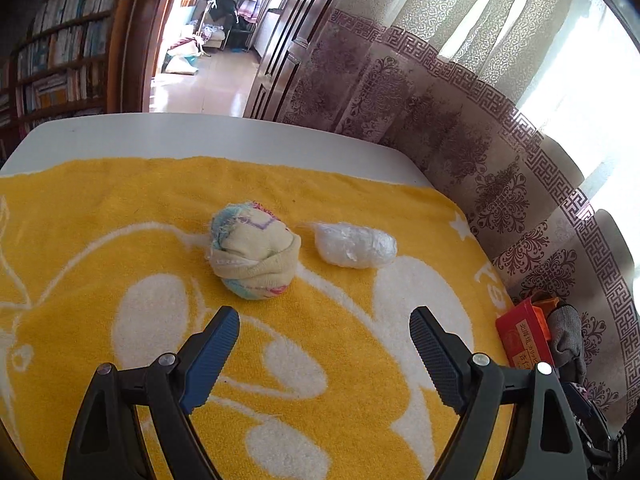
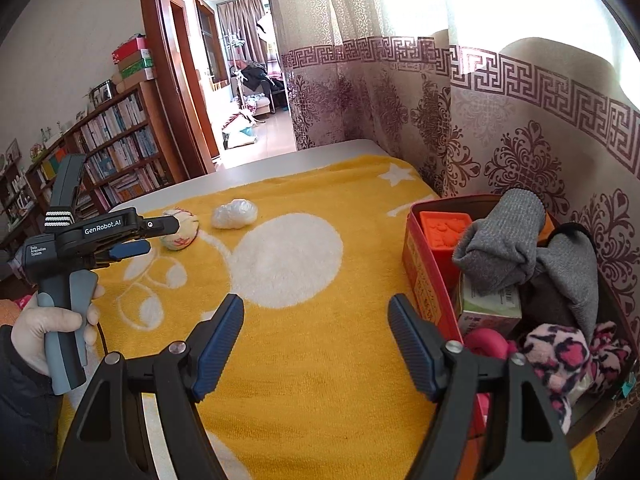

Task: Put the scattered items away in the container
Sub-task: 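Move both grippers back from the tin toward the sock ball, then grasp the cream knit sock ball with the left gripper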

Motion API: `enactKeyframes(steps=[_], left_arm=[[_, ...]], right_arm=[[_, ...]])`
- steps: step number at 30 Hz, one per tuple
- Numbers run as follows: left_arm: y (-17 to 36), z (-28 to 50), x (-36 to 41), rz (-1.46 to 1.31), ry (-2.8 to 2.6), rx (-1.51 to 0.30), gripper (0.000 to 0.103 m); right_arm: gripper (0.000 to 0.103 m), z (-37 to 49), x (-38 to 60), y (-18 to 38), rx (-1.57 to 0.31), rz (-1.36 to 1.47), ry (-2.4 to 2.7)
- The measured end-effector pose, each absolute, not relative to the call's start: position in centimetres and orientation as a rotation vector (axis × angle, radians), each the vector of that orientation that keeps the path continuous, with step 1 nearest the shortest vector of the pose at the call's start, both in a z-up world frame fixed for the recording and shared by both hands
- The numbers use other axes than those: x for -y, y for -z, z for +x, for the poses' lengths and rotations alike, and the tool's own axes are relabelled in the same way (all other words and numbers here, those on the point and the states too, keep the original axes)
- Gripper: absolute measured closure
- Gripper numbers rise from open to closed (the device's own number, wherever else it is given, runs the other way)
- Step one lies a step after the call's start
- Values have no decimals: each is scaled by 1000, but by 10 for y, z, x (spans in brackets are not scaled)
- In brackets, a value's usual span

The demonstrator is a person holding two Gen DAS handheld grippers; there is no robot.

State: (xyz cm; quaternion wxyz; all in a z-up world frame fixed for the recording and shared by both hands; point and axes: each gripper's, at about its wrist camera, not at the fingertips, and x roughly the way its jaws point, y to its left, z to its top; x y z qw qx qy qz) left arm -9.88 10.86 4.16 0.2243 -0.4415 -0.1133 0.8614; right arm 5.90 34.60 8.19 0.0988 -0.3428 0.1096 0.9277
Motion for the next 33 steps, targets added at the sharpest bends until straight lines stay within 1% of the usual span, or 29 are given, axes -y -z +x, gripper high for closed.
enactKeyframes(steps=[5, 9, 13, 16, 22, 27, 28, 29, 30, 31, 33], left_arm=[[-29, -120, -95, -1272, -2464, 238, 14], [-18, -136, -98, -1313, -2474, 198, 14], [-13, -151, -110, -1318, -2498, 127, 14], [-9, -160, -116, -1325, -2497, 122, 14], [2, -174, -124, -1331, -2496, 103, 14], [3, -176, -123, -1301, -2477, 89, 15], [2, -176, -121, -1293, -2473, 108, 19], [1, -175, -118, -1284, -2469, 133, 25], [1, -174, -115, -1272, -2457, 162, 29], [0, -174, -111, -1264, -2442, 189, 36], [0, -172, -106, -1258, -2433, 216, 36]], right_arm=[[25, 45, -341, -78, -312, -1059, -2745], [25, 33, -338, -78, -302, -1062, -2748], [25, 20, -340, -78, -353, -1076, -2752], [25, 6, -348, -78, -404, -1078, -2744], [25, -30, -371, -78, -606, -1084, -2696], [25, -61, -364, -68, -588, -1125, -2703], [25, -67, -360, -66, -571, -1135, -2709], [25, -74, -357, -63, -552, -1149, -2713], [25, -80, -354, -62, -544, -1160, -2717], [25, -86, -352, -60, -548, -1170, -2722], [25, -99, -350, -58, -574, -1196, -2724]])
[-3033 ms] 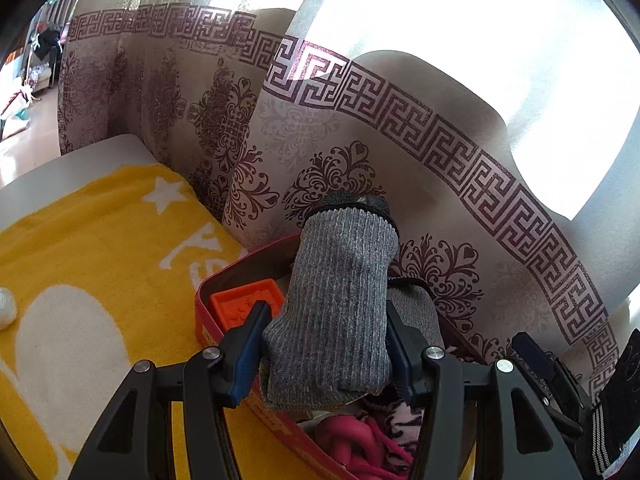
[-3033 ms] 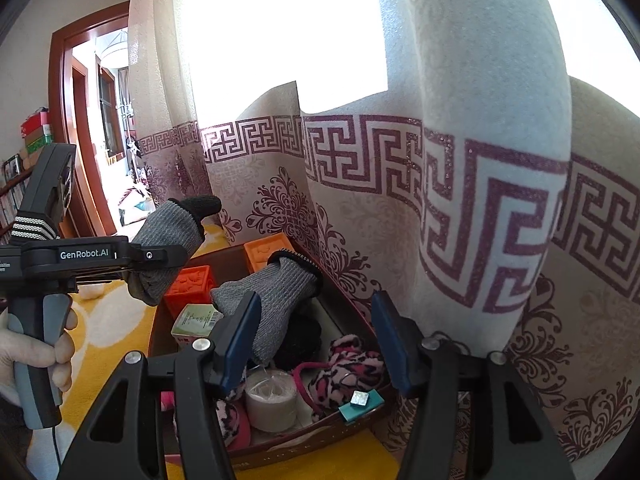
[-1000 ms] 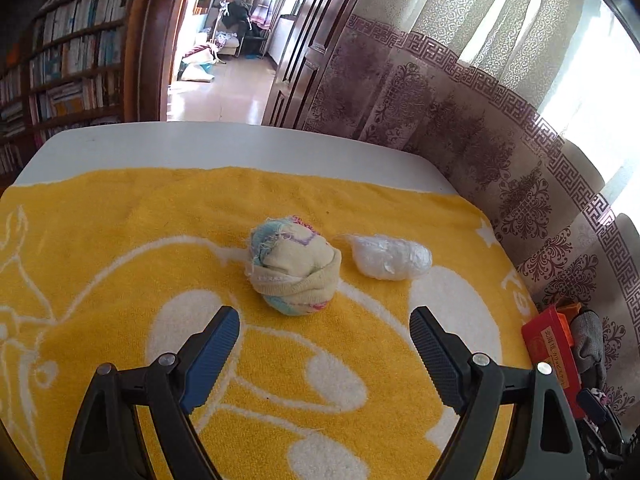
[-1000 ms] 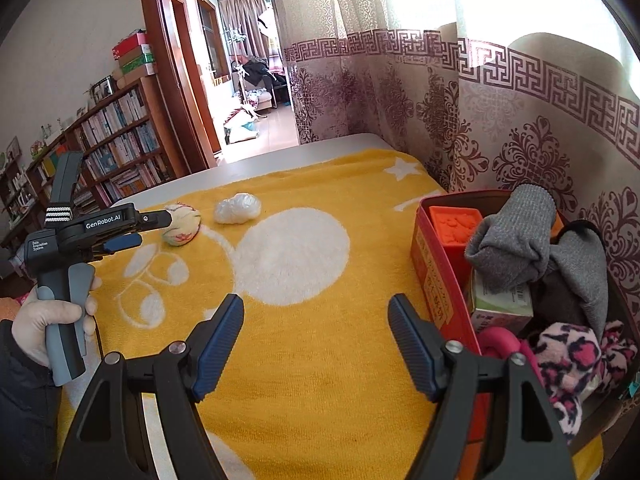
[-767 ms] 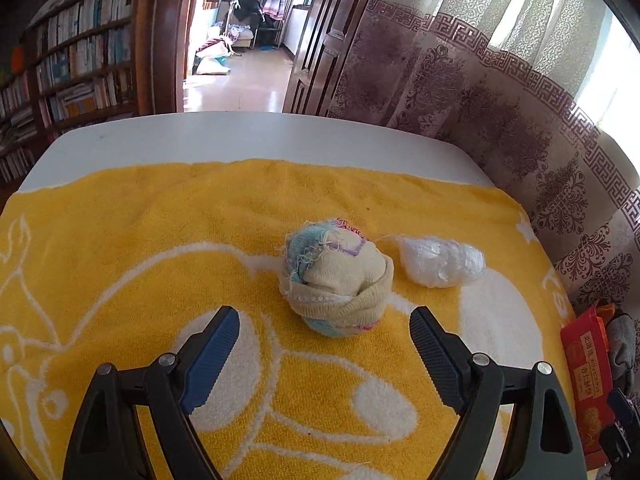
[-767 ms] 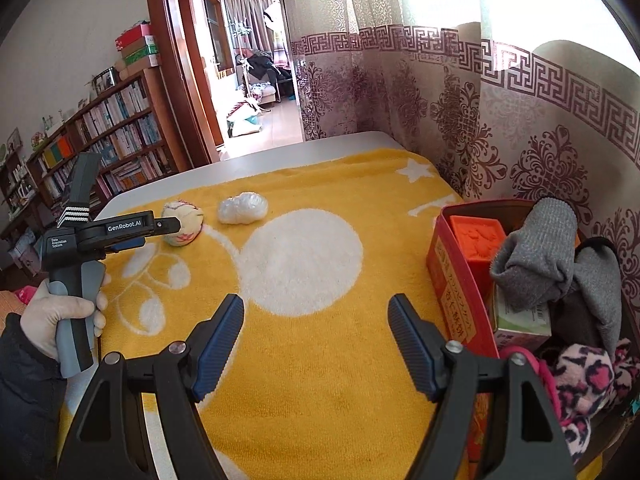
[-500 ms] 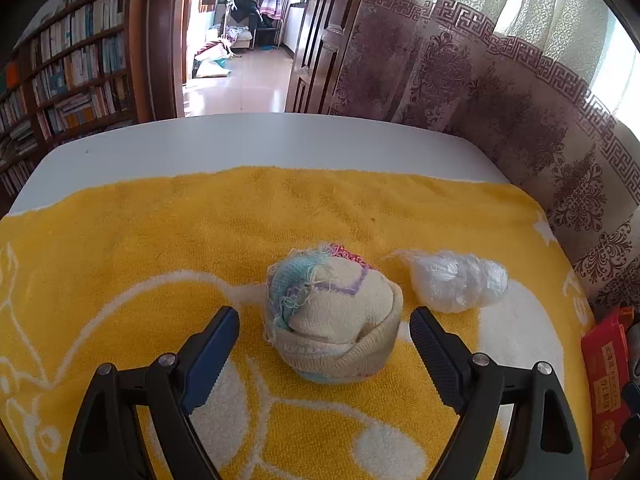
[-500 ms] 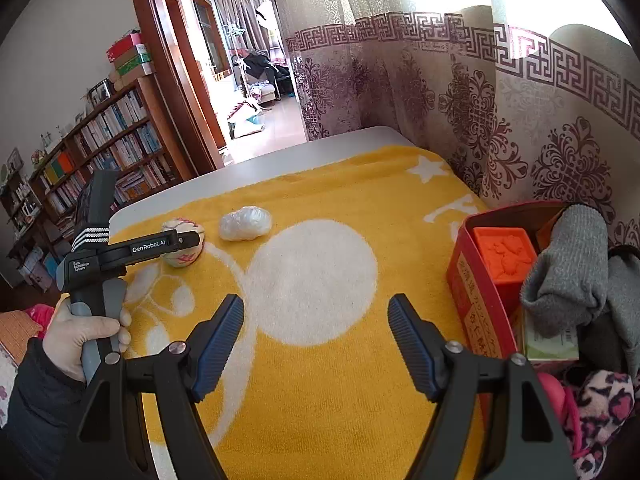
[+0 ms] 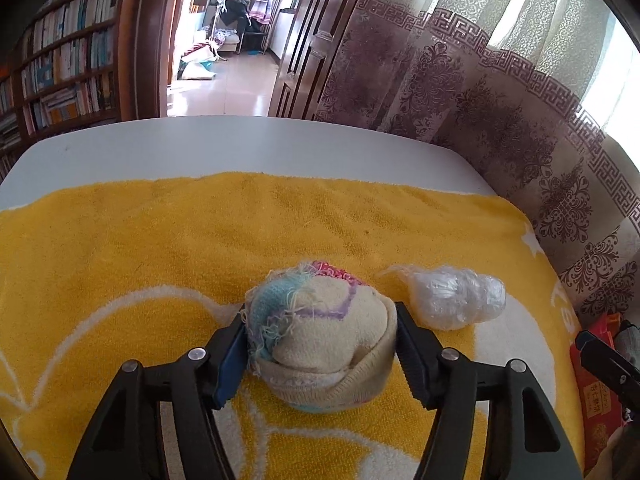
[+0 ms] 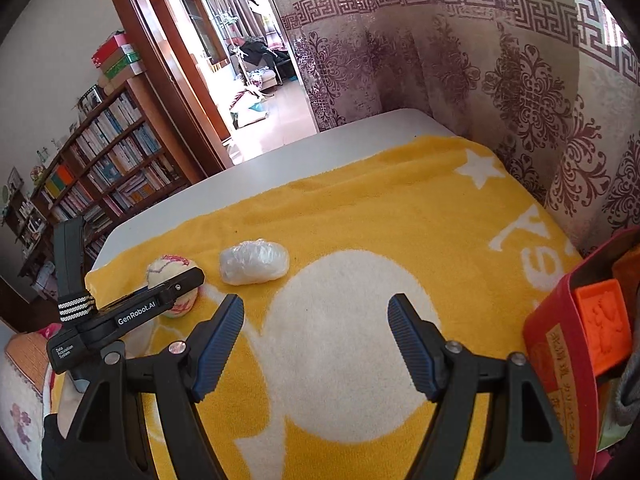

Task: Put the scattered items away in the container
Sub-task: 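Grasp the cream knit sock ball with the left gripper, then grasp clear plastic bundle with right while left holds sock ball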

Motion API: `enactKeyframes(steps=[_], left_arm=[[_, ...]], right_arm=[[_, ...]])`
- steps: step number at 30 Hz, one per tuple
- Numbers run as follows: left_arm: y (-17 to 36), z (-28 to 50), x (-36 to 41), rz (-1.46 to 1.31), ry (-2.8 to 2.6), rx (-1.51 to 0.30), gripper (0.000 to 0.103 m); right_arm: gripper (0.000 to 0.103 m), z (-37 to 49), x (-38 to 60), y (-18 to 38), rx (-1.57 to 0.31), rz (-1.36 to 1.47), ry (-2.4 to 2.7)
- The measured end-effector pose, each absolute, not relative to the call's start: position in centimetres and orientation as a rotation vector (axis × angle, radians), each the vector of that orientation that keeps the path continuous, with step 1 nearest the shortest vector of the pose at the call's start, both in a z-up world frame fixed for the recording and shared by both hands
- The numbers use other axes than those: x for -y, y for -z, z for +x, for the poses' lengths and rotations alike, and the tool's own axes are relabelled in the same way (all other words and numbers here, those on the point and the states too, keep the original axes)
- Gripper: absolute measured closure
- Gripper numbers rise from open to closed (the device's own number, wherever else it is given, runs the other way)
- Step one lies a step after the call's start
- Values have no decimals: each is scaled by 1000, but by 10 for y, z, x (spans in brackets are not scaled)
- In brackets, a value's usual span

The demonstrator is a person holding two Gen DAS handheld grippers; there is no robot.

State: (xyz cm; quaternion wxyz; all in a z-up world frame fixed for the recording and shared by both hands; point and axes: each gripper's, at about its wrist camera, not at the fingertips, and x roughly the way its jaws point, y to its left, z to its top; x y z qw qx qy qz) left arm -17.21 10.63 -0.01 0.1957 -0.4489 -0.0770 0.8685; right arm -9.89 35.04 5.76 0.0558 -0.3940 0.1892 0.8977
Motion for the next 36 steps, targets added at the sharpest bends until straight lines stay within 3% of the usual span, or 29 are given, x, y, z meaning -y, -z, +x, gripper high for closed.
enactKeyframes(steps=[6, 13, 24, 25, 28, 31, 36], left_arm=[[-5, -164, -105, -1241, -2463, 176, 36], [-1, -169, -96, -1262, -2459, 242, 36], [0, -169, -98, -1268, -2474, 208, 36], [0, -169, -99, -1268, -2474, 207, 36], [0, -169, -99, -1269, -2474, 205, 36], [0, -170, -99, -1269, -2474, 204, 36], [0, -169, -99, -1269, -2473, 204, 36]], right_arm=[[25, -136, -342, -53, -585, -1236, -2750], [25, -178, -349, -29, -819, -1356, -2693], [25, -195, -327, -12, -716, -1396, -2691], [27, -194, -325, -12, -687, -1390, -2689], [48, -193, -321, -12, -620, -1390, -2696], [61, -189, -319, -14, -621, -1393, -2707], [63, -183, -311, -19, -566, -1372, -2715]])
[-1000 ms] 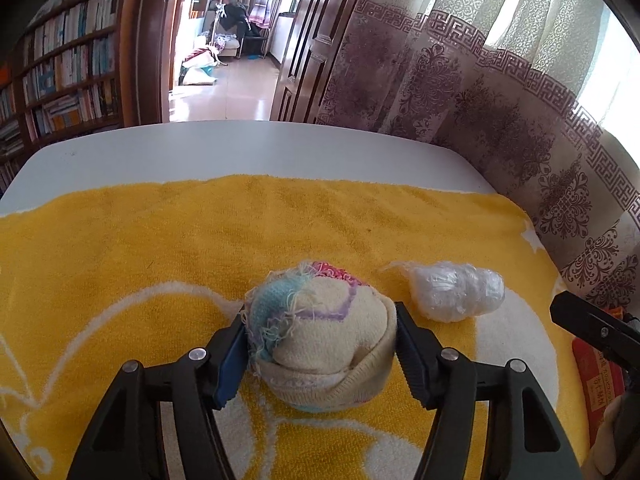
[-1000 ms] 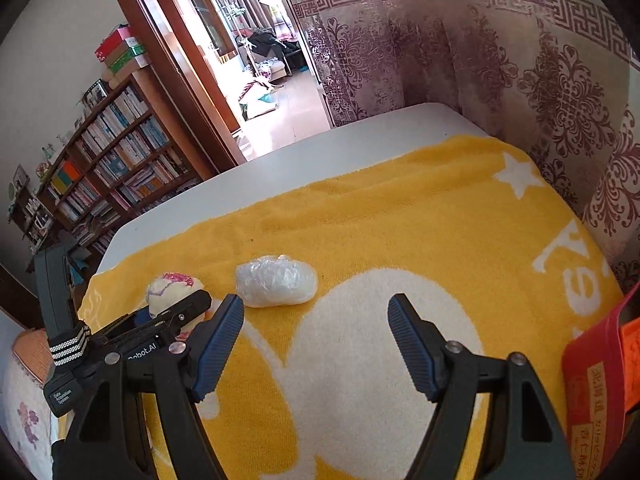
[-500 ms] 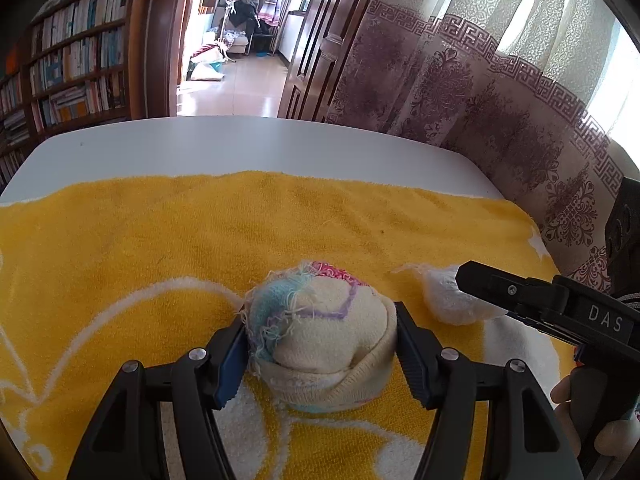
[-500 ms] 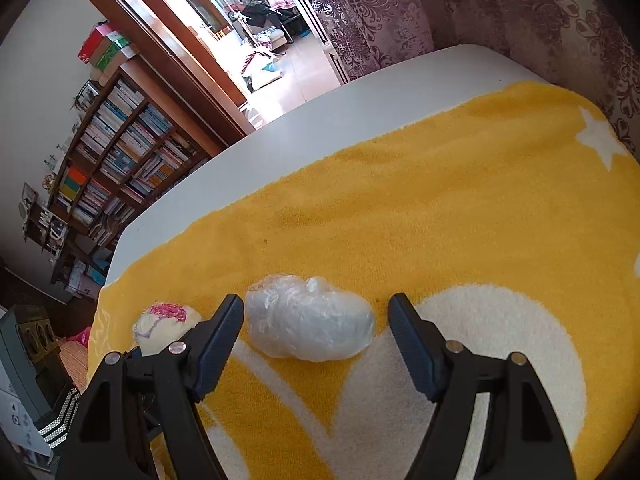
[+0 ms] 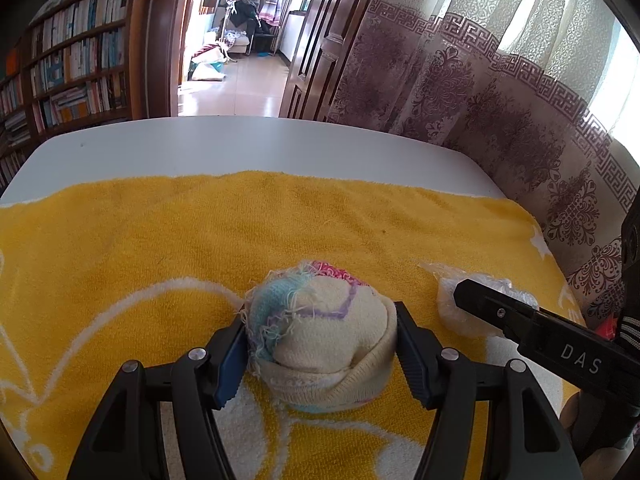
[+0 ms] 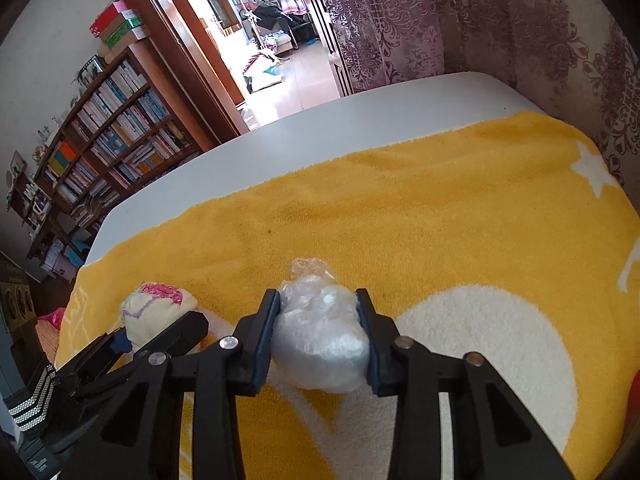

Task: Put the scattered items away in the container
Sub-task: 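Grasp clear plastic bundle with right while left holds sock ball, then carry plastic bundle into red tin with right while left lifts sock ball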

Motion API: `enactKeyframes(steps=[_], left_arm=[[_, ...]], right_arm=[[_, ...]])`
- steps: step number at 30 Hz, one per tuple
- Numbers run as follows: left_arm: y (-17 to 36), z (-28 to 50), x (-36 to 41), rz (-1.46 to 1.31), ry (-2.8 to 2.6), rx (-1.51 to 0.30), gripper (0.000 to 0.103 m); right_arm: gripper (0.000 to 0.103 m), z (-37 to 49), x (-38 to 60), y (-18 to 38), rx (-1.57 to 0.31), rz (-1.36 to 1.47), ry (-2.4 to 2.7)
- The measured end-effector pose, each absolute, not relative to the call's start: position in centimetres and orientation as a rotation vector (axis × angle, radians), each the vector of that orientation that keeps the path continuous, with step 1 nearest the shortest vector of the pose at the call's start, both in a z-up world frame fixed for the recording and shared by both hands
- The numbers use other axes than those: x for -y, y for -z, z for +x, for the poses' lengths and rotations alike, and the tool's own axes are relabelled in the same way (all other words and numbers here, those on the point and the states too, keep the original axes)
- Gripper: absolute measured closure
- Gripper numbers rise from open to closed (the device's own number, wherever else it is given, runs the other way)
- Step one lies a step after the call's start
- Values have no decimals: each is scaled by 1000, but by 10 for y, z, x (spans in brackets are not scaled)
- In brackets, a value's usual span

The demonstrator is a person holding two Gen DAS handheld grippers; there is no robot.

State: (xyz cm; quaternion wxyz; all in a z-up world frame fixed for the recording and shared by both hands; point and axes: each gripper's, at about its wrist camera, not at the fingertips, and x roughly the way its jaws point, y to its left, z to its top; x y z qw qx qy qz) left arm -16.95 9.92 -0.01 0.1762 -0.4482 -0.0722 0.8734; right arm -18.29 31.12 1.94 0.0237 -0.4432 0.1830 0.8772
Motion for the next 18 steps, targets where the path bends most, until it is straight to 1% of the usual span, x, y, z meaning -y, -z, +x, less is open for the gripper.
enactKeyframes(steps=[10, 18], left_arm=[[-1, -168, -98, -1260, -2484, 207, 36], [-13, -161, -100, -1197, -2484, 233, 36]], right_arm=[[63, -161, -317, -31, -606, -1335, -2714], [63, -122, -329, -52, -629, -1251, -2725]])
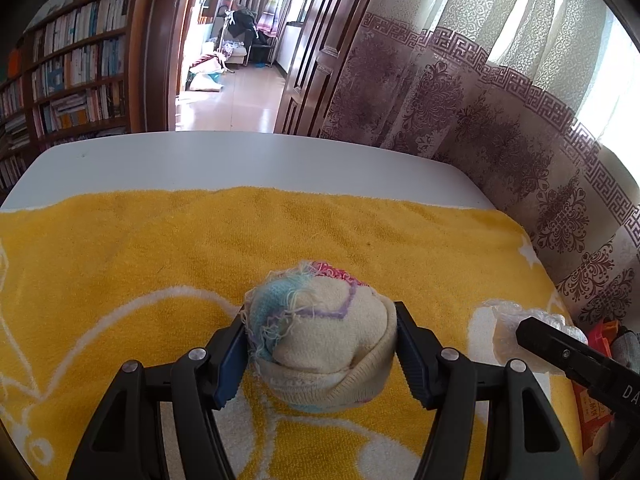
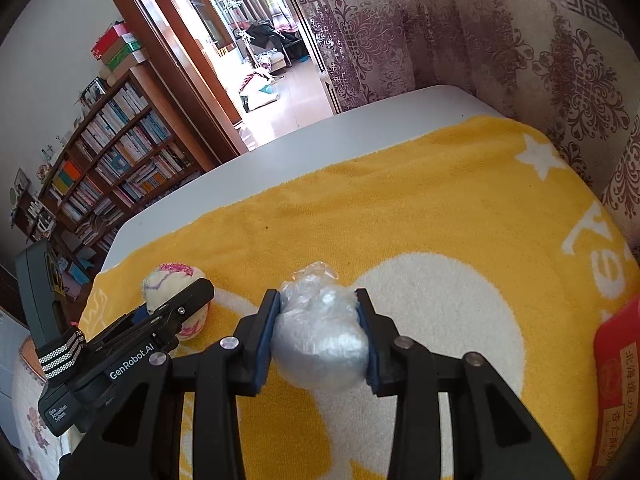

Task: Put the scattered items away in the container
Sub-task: 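Carry plastic bundle into red tin with right while left lifts sock ball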

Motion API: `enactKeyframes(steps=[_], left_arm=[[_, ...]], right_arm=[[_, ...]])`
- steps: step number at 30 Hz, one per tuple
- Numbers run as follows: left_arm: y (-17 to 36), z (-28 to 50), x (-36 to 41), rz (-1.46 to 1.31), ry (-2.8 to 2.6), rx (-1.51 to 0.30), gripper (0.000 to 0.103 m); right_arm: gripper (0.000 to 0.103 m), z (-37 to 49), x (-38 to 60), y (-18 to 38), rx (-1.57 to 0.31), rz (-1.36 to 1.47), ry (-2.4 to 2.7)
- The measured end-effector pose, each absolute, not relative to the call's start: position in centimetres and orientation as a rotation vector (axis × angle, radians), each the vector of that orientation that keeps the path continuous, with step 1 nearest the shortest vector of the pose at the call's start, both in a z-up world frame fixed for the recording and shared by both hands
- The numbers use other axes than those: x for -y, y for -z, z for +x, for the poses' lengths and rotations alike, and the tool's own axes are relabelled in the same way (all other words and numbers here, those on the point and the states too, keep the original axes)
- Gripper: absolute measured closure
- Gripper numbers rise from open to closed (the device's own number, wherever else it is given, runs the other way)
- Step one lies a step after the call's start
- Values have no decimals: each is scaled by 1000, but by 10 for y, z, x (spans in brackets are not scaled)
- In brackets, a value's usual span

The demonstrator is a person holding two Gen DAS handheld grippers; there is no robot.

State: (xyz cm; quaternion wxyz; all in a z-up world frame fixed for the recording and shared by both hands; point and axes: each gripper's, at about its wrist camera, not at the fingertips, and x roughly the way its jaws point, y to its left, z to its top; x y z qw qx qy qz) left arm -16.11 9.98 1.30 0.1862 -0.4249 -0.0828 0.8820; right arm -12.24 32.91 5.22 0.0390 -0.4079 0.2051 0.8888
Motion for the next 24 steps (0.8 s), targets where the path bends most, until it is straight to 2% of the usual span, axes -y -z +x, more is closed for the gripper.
enactKeyframes(steps=[14, 24], left_arm=[[-30, -147, -115, -1146, -2416, 256, 36], [-41, -132, -135, -1116, -2345, 223, 36]], right_arm=[[63, -43, -348, -89, -647, -1110, -2728], [63, 47, -378, -123, -547, -916, -2655]])
